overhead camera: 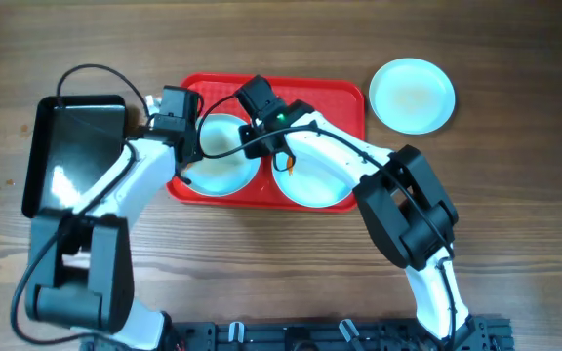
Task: Clean dirty plates on tray and stack at the side
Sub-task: 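Scrub the left plate with the sponge in the left gripper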
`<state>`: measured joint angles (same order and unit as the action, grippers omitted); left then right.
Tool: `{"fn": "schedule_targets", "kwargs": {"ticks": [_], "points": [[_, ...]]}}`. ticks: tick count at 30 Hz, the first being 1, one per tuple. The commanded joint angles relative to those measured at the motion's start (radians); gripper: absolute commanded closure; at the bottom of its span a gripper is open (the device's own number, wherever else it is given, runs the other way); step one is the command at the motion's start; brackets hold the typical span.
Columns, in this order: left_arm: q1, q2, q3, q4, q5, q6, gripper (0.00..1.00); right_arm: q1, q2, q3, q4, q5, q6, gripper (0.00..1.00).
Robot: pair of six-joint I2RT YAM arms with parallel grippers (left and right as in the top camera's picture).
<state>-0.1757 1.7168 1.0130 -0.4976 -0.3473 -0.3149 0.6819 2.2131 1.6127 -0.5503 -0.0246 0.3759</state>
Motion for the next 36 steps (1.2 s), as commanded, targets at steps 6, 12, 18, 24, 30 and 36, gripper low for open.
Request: {"fn": "schedule_targets", "kwargs": {"ticks": [6, 12, 18, 24, 30, 36], "points": [[-0.019, -0.03, 0.018, 0.028, 0.448, -0.116, 0.96, -0.007, 0.003, 0.018, -0.002, 0.029, -0.01, 0.96], [-0.019, 0.151, 0.018, 0.038, 0.481, -0.109, 0.96, -0.007, 0.003, 0.018, -0.008, 0.029, -0.018, 0.96], [-0.019, 0.174, 0.018, -0.083, 0.027, -0.048, 0.96, -0.008, 0.003, 0.018, -0.009, 0.029, -0.018, 0.96], [-0.019, 0.172, 0.053, -0.127, -0.361, -0.029, 0.96, -0.008, 0.003, 0.018, -0.008, 0.029, -0.018, 0.96], [-0.018, -0.002, 0.143, -0.113, -0.149, -0.121, 0.96, -0.008, 0.003, 0.018, -0.008, 0.029, -0.017, 0.96], [0.074, -0.316, 0.143, -0.307, 0.264, -0.195, 0.96, -0.004, -0.198, 0.114, -0.041, 0.264, -0.182, 0.96]]}}
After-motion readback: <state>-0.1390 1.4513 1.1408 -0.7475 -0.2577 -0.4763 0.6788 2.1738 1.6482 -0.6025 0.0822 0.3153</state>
